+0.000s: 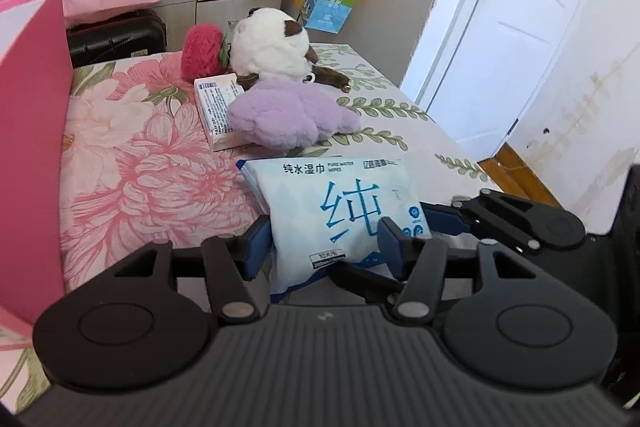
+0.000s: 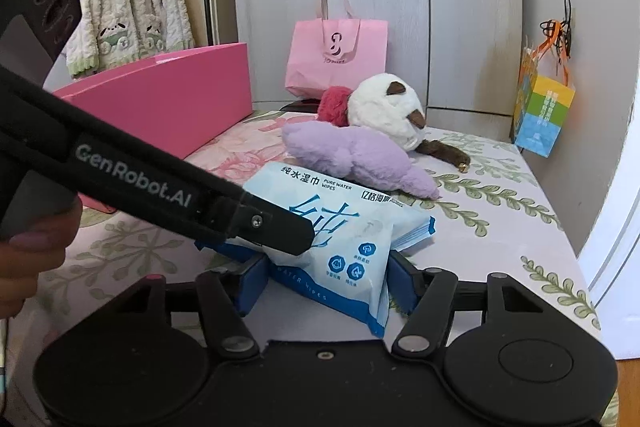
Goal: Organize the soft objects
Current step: 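Lift the wet-wipes pack with both tools and carry it over the pink shoebox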
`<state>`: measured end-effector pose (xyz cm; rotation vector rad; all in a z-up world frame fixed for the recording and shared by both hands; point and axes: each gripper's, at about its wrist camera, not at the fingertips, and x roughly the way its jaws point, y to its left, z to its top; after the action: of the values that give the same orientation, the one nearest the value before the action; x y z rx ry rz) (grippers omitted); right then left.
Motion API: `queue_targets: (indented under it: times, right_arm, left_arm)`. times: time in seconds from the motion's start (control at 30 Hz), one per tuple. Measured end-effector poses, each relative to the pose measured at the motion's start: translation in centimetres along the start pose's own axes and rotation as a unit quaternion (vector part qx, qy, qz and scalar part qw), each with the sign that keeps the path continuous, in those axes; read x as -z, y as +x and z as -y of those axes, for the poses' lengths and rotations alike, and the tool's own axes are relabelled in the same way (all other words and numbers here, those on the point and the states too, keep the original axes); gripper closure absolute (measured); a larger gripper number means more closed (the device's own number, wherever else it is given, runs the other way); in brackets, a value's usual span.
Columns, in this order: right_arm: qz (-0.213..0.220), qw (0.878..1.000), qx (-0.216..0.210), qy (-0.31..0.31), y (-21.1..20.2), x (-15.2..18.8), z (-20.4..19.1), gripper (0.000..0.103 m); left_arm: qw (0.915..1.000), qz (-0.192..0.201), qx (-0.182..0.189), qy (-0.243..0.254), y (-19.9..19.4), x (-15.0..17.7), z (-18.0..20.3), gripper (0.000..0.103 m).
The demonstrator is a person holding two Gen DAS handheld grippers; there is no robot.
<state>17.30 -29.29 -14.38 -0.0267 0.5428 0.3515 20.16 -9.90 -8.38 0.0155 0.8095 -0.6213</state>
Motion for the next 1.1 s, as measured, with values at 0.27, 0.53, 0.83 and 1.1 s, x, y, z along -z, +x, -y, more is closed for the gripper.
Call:
queue_targets:
  times: [0.27,0.53,0.83,1.1]
  right_arm:
    - [-0.029,0.999,-0.011,-0.012,-1.5,-0.5,-2.2,0.034]
    - [-0.074,0.996,-0.026,-0.033,-3.1,-1.1,-4.6,0.035]
    - [-0.081,0.990,-0.061,-0.100,-5.9,-2.0,-8.8,0.035]
    - [-0.088,0.979,-0.102,-0.154,-8.3,-3.8,-13.6,0.034]
  left_arm:
    - [0.9993,-0.011,-0.030,0.021,-2.8,1.5,1.3,0.044]
    - [0.9988,-0.030,-0.034,0.020,-6.2,3.1,1.5,0.044]
    - [0.9987,-0.038,-0.026,-0.020,-11.7,4.9,-0.1,0.044]
    - [0.9954,-0.072,-0.050,-0.038,-16.8,5.0,-1.1,0.045]
